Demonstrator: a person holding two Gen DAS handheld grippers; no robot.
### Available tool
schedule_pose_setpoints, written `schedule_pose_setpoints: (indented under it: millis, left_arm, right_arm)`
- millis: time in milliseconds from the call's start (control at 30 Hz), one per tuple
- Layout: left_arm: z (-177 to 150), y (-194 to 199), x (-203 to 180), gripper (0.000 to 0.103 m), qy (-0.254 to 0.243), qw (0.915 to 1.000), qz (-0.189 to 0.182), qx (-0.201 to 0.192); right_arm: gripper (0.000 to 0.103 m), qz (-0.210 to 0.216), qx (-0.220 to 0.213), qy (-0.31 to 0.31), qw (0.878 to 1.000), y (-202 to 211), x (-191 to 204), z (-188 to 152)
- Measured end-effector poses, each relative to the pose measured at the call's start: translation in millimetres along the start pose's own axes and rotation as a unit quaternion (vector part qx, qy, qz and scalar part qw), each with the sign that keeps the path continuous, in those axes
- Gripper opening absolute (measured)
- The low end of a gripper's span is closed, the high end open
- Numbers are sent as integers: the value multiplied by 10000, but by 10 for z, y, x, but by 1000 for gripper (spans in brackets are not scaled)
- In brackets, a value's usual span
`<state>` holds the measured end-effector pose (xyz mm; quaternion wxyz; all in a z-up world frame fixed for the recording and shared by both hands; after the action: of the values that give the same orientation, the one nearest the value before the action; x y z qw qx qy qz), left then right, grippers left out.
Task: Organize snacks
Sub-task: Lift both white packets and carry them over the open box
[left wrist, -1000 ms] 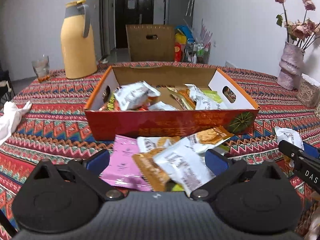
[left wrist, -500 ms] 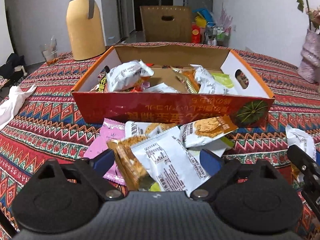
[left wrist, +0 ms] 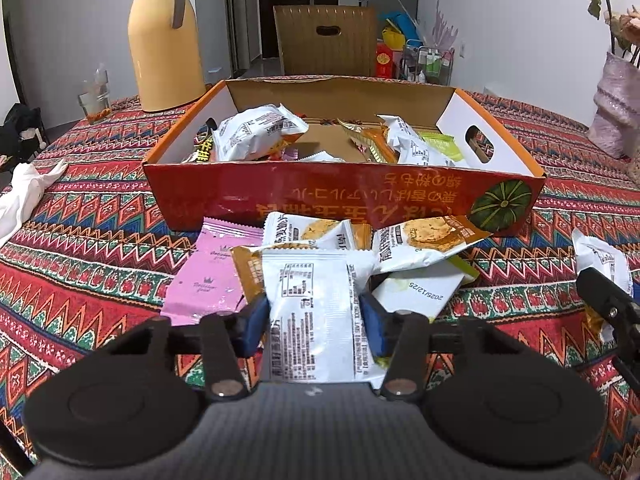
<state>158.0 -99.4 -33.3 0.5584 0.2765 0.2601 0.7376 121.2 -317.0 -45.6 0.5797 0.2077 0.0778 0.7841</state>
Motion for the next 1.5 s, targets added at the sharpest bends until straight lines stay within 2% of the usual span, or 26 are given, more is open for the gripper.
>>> schedule_pose_setpoints:
  millis: [533, 900, 1500]
  left_arm:
    - [20, 160, 188, 44, 45, 9993, -301, -234]
    - [132, 387, 285, 44, -2, 9956, -607, -708]
    - [651, 339, 398, 44, 138, 9903, -820, -1112]
  right_arm:
    - [43, -100, -62, 227, 9997, 71, 158, 44]
    - [43, 81, -107, 530, 9985, 22, 507, 183]
    - [43, 161, -235, 841, 9961, -343, 906, 573]
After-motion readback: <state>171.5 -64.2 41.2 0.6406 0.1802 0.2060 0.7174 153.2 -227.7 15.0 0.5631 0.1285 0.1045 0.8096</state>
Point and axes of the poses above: each gripper's, at about its wrist camera, not at the fingertips, and y roughly against the way its jaws point, x to its left, z to its top, the point moved 2 cm from there along -y, roughly the way its jaws point, and after that the axes turned 8 degrees about z, right-handed, at the moved point
